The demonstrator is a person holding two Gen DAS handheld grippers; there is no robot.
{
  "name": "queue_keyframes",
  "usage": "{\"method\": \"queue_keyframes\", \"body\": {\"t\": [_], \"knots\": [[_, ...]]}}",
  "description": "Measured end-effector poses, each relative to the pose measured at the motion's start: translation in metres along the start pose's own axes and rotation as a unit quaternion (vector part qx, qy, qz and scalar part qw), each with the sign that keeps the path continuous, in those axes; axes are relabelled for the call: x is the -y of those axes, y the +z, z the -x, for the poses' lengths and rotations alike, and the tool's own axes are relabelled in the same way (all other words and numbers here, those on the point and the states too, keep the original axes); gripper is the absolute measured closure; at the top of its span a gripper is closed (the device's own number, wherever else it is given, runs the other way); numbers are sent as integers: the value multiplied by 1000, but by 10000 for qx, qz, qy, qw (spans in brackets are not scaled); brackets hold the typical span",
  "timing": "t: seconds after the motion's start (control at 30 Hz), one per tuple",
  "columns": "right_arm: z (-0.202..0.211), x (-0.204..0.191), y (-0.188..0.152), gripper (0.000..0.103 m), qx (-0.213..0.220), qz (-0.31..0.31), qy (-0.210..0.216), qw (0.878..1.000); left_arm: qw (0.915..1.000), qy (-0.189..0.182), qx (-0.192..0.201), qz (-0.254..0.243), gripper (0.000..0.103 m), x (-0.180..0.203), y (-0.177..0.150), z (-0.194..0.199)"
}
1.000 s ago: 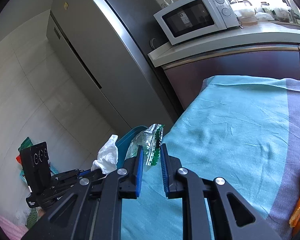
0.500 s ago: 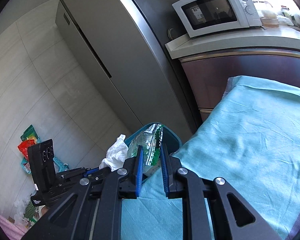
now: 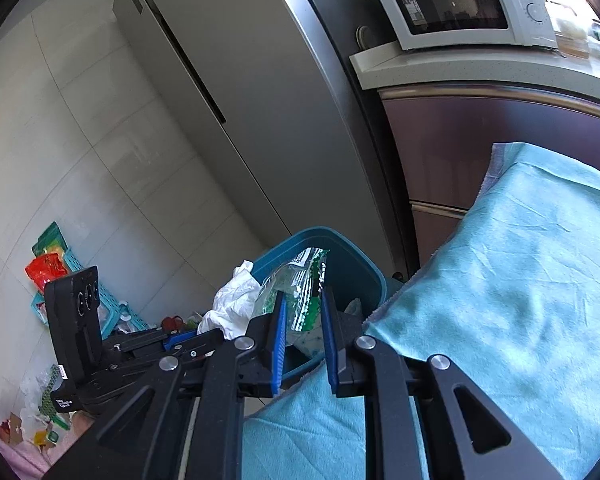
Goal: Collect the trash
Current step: 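Carry the tissue and wrapper in both tools over the teal bin, then open both tools to drop the tissue and wrapper into the bin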
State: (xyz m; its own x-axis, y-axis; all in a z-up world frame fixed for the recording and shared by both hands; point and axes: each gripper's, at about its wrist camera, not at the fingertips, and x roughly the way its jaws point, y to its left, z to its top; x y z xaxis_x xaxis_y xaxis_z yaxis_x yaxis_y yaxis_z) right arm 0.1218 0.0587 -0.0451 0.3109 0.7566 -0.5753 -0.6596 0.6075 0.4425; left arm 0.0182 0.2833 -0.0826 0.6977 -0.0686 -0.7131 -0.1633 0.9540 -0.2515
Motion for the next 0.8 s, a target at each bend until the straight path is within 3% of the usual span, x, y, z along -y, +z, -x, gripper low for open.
{"method": "queue_keyframes", "body": {"t": [0.43, 0.6, 0.8], "knots": [[-59, -4, 8, 85, -685, 19, -249, 9973, 9991, 132, -245, 307, 81, -18, 6, -39], [-70, -6, 5, 81, -813, -18, -302, 9962, 9987, 209, -344, 318, 69, -20, 3, -58], [-68, -4, 2, 78, -783, -71, -273, 9965, 9980, 256, -405, 403, 66, -22, -1, -70]]}}
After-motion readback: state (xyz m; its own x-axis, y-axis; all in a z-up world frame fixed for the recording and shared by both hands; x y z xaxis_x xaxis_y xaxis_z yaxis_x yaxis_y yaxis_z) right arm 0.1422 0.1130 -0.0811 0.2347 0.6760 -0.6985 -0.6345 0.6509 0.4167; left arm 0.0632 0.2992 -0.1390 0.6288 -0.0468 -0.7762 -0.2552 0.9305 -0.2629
